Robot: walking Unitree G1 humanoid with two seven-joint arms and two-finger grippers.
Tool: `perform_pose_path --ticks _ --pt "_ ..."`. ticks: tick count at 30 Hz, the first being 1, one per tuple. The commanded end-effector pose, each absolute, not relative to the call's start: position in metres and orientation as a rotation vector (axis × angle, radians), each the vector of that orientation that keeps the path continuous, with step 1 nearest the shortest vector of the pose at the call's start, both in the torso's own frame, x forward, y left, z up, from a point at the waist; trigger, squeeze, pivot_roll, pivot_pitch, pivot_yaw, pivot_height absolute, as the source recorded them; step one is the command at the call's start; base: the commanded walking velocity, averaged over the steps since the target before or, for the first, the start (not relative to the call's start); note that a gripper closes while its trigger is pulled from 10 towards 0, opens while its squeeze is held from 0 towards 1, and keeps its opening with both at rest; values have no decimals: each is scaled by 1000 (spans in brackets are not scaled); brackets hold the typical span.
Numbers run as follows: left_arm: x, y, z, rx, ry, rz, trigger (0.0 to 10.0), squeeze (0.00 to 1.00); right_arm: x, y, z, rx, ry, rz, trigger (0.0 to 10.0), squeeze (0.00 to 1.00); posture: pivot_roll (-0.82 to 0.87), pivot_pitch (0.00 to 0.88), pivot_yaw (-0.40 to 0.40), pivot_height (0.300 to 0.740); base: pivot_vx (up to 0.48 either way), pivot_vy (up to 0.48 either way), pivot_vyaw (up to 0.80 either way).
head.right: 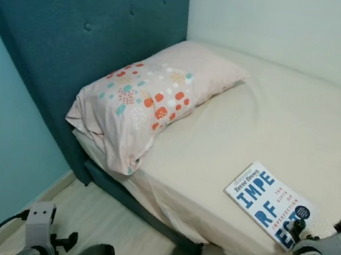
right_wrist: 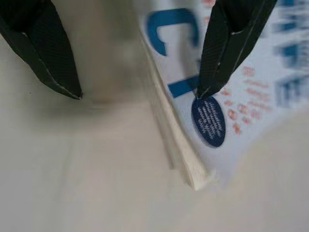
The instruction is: Clean up the room
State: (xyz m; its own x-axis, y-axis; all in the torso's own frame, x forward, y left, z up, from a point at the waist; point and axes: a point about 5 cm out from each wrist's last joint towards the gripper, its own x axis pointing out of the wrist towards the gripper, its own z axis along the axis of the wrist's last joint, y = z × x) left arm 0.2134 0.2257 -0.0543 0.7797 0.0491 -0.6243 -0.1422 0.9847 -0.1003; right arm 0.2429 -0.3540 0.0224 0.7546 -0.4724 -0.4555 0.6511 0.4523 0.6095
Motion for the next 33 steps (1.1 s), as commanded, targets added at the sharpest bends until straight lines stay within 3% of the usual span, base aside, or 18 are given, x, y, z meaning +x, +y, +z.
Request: perform_pose_path --ticks 1,12,22,26,27,28,31,32,33 --pt "206 235 -57 -109 697 104 10000 0 239 -340 8 1005 256 -662 10000 0 14 120 48 565 0 0 0" --pt "201 228 -60 -64 722 35 10000 0 240 -307 -7 1021 415 -441 10000 0 10 123 49 565 0 0 0" --pt "198 223 -64 -56 741 17 10000 0 245 -307 -2 937 467 -372 10000 0 1 111 41 565 0 0 0" --pt "196 224 -64 -53 748 22 10000 0 244 -320 1 835 468 -462 10000 0 0 107 36 565 0 0 0" --pt "196 224 -65 -53 749 22 10000 0 246 -321 4 858 436 -452 7294 0 0 103 32 565 0 0 0" --pt "196 224 -65 -54 750 23 10000 0 248 -321 7 880 407 -441 3490 0 0 103 32 565 0 0 0" --pt "196 224 -65 -54 750 23 10000 0 250 -322 9 895 387 -432 3490 0 0 102 32 565 0 0 0" --pt "196 224 -65 -54 751 24 10000 0 251 -321 10 909 373 -415 0 0 0 102 32 565 0 0 0" --pt "196 224 -65 -54 751 24 10000 0 251 -321 10 909 373 -415 0 0 0 102 32 565 0 0 0"
